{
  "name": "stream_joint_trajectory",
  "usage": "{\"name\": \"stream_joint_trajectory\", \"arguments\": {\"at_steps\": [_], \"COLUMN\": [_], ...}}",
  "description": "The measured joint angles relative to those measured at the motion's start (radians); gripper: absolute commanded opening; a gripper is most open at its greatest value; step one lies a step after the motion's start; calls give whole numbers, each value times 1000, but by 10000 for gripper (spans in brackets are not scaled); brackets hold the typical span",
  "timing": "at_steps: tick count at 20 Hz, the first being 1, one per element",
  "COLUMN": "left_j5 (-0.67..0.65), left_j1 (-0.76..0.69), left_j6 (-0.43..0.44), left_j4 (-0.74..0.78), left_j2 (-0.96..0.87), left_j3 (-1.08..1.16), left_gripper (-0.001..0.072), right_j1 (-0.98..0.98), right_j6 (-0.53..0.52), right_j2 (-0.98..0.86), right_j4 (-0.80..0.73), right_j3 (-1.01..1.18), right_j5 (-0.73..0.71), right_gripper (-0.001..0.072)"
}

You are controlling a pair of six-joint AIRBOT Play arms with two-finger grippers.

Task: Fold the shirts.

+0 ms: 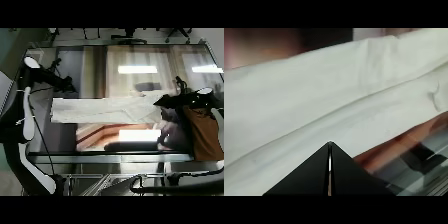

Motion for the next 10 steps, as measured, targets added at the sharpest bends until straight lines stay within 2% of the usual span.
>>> {"name": "stream_joint_trajectory", "arguments": {"at_steps": [4, 10], "left_j5": [102, 423], "left_j1": [-261, -618], "left_j6": [4, 3], "left_j4": [-14, -18], "left_j2": [-88, -233], "left_j3": [-2, -2], "left_gripper": [13, 12], "right_j1": [-19, -27], "right_j6": [107, 255], "right_j2": [131, 249], "right_j4": [26, 42], "right_j3": [111, 238], "right_j5": [163, 294], "right_gripper": [16, 16]}}
